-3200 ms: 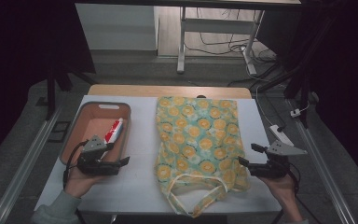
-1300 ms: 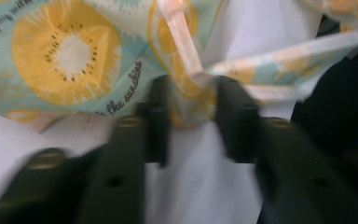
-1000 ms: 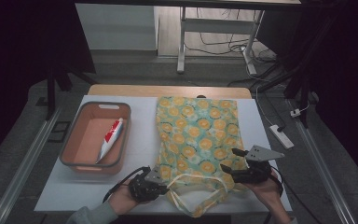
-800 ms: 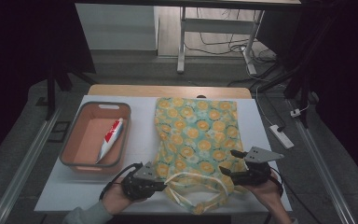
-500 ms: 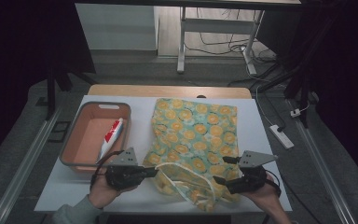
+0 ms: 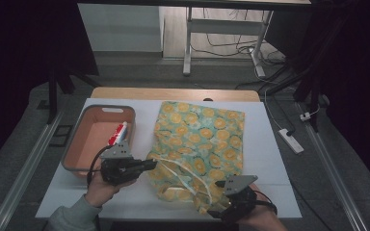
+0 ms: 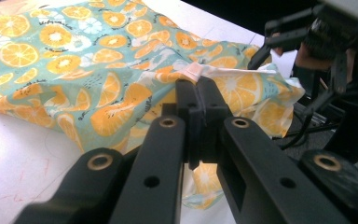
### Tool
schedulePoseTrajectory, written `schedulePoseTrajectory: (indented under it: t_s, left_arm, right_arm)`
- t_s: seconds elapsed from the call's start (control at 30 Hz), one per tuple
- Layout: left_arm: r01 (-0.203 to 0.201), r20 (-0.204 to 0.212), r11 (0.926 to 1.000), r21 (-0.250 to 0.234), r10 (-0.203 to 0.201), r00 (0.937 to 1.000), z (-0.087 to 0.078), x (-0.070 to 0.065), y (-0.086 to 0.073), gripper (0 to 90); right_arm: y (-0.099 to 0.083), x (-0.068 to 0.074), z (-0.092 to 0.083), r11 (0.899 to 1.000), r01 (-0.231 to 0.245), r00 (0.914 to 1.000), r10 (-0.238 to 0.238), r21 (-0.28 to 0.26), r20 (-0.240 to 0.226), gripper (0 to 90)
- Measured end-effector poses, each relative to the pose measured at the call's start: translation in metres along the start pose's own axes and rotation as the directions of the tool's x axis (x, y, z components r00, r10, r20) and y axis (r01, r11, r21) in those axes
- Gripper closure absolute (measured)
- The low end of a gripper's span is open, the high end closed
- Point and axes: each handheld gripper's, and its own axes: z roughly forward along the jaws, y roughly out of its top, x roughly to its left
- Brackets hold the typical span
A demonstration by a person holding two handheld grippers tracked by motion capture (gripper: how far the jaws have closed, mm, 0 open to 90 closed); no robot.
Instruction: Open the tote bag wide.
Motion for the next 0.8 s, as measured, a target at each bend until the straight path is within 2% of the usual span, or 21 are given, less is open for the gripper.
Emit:
schedulePoseTrajectory:
  t_s: [0.03, 0.07, 0.1, 0.13, 0.17, 0.2, 0.23, 0.3, 0.33, 0.37, 0.4, 0.43, 0.5, 0.53, 0.57, 0.67, 0.7, 0.73, 0.8]
  left_arm:
    - [0.003, 0.001, 1.0, 0.0, -0.003, 1.0, 0.0, 0.001, 0.0, 89.2]
    - [0.006, 0.002, 1.0, -0.001, -0.006, 1.0, 0.001, 0.002, 0.0, 89.2]
    - [0.007, 0.003, 1.0, -0.001, -0.007, 1.0, 0.001, 0.002, 0.001, 89.2]
    - [0.007, 0.003, 1.0, 0.0, -0.007, 1.0, 0.001, 0.003, 0.001, 89.2]
    - [0.008, 0.004, 1.0, 0.002, -0.008, 1.0, 0.001, 0.003, 0.001, 89.2]
    - [0.009, 0.004, 1.0, 0.003, -0.009, 1.0, 0.001, 0.003, 0.001, 89.2]
    - [0.008, 0.004, 1.0, 0.005, -0.009, 1.0, 0.001, 0.003, 0.0, 89.2]
    - [0.008, 0.003, 1.0, 0.004, -0.008, 1.0, 0.0, 0.003, 0.0, 89.2]
    - [0.008, 0.005, 1.0, 0.001, -0.008, 1.0, 0.0, 0.003, 0.0, 89.2]
    - [0.008, 0.006, 1.0, 0.0, -0.008, 0.9999, 0.0, 0.003, 0.0, 89.2]
    - [0.007, 0.008, 1.0, -0.001, -0.007, 0.9999, -0.001, 0.003, 0.0, 89.2]
    - [0.005, 0.008, 1.0, -0.001, -0.005, 1.0, -0.001, 0.003, 0.0, 89.1]
    - [0.002, 0.007, 1.0, -0.002, -0.002, 1.0, -0.002, 0.002, -0.001, 89.2]
    - [0.001, 0.007, 1.0, -0.003, -0.001, 1.0, -0.002, 0.002, -0.001, 89.2]
    - [0.002, 0.006, 1.0, -0.005, -0.002, 1.0, -0.002, 0.002, -0.001, 89.2]
    - [0.002, 0.007, 1.0, -0.009, -0.002, 1.0, -0.005, 0.003, -0.001, 89.2]
    - [0.002, 0.003, 0.9999, -0.013, -0.002, 1.0, -0.006, 0.003, 0.0, 89.2]
    - [0.001, 0.001, 0.9998, -0.018, -0.001, 1.0, -0.008, 0.002, 0.0, 89.2]
    - [-0.005, -0.008, 0.9995, -0.032, 0.004, 1.0, -0.013, 0.002, 0.002, 89.2]
  right_arm:
    - [0.001, 0.0, 0.005, 1.0, 0.008, 0.9999, -0.009, 0.02, 0.009, 8.8]
    - [0.002, 0.001, 0.015, 0.999, 0.025, 0.9991, -0.027, 0.047, 0.034, 14.3]
    - [0.003, 0.0, 0.019, 0.999, 0.021, 0.9989, -0.023, 0.048, 0.04, 18.7]
    - [0.004, -0.001, 0.023, 0.998, 0.015, 0.9988, -0.017, 0.057, 0.047, 27.3]
    - [0.004, -0.001, 0.023, 0.998, 0.015, 0.9988, -0.017, 0.057, 0.047, 27.3]
    - [0.005, -0.003, 0.028, 0.997, 0.014, 0.9983, -0.019, 0.076, 0.056, 42.8]
    - [0.006, -0.004, 0.028, 0.997, 0.01, 0.9992, -0.013, 0.076, 0.037, 51.9]
    - [0.005, -0.006, 0.028, 0.998, -0.001, 1.0, 0.001, 0.065, 0.003, 63.5]
    - [0.005, -0.007, 0.028, 0.998, 0.002, 1.0, -0.002, 0.06, 0.002, 69.6]
    - [0.005, -0.007, 0.028, 0.998, 0.002, 1.0, -0.002, 0.06, 0.002, 69.6]
    - [0.004, -0.007, 0.027, 0.999, 0.007, 1.0, -0.007, 0.045, 0.002, 79.8]
    - [0.004, -0.007, 0.026, 0.999, 0.013, 0.9999, -0.013, 0.034, 0.002, 83.6]
    - [0.006, -0.005, 0.022, 1.0, 0.02, 0.9998, -0.02, 0.008, 0.005, 88.7]
    - [0.006, -0.005, 0.022, 1.0, 0.02, 0.9998, -0.02, 0.008, 0.005, 88.7]
    - [0.009, -0.004, 0.017, 0.999, 0.028, 0.9996, -0.028, -0.029, 0.009, 89.8]
    - [0.013, -0.004, 0.006, 0.996, 0.022, 0.9997, -0.022, -0.084, -0.003, 90.0]
    - [0.013, -0.004, 0.006, 0.996, 0.022, 0.9997, -0.022, -0.084, -0.003, 90.0]
    - [0.015, -0.004, 0.002, 0.994, 0.015, 0.9998, -0.017, -0.108, -0.012, 90.0]
    - [0.024, -0.005, -0.017, 0.983, 0.024, 0.9997, -0.023, -0.183, 0.005, 90.0]
